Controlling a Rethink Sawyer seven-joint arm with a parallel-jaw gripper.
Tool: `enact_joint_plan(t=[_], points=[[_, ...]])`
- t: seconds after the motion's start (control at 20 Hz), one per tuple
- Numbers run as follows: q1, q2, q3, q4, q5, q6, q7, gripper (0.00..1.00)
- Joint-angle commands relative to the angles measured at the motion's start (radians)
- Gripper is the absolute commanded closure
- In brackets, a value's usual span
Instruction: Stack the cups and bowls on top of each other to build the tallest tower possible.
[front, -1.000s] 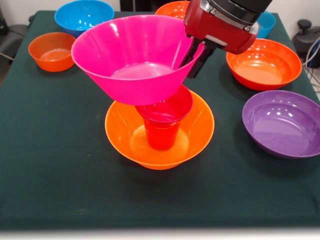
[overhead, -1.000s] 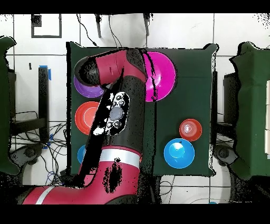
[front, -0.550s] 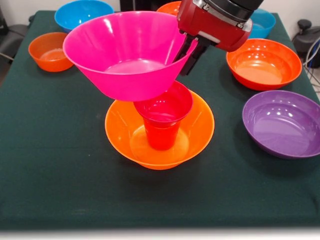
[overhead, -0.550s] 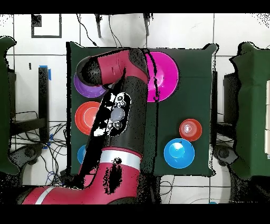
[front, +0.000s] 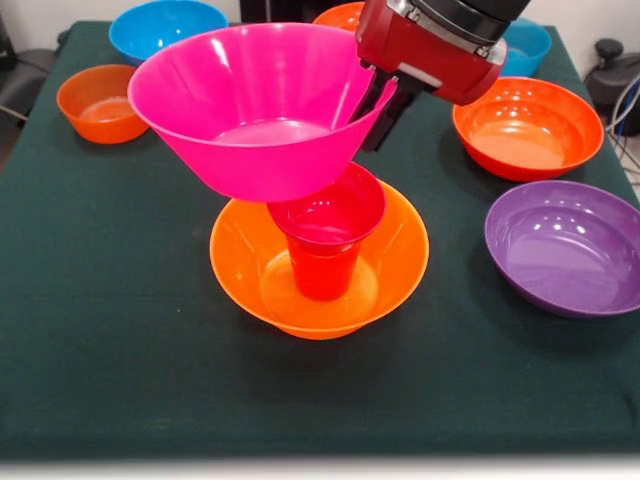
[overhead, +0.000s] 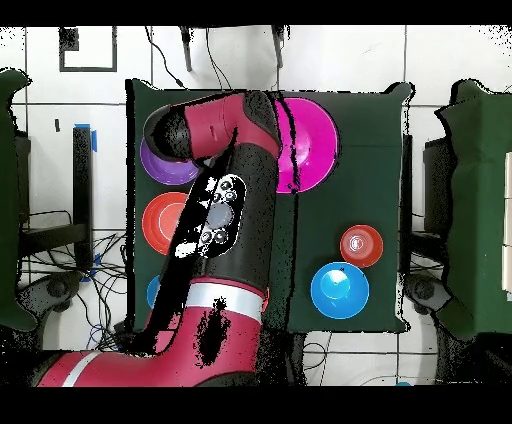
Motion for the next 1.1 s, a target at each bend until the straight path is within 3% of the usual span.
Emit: enact_joint_plan(t=[0.05,1.1], points=[[0.033,0.028,0.034,-0.055,0.030,0.099,0.152,1.00],[0.049,0.069,-0.005,-0.112,0.072,0.132,0.145,1.00]])
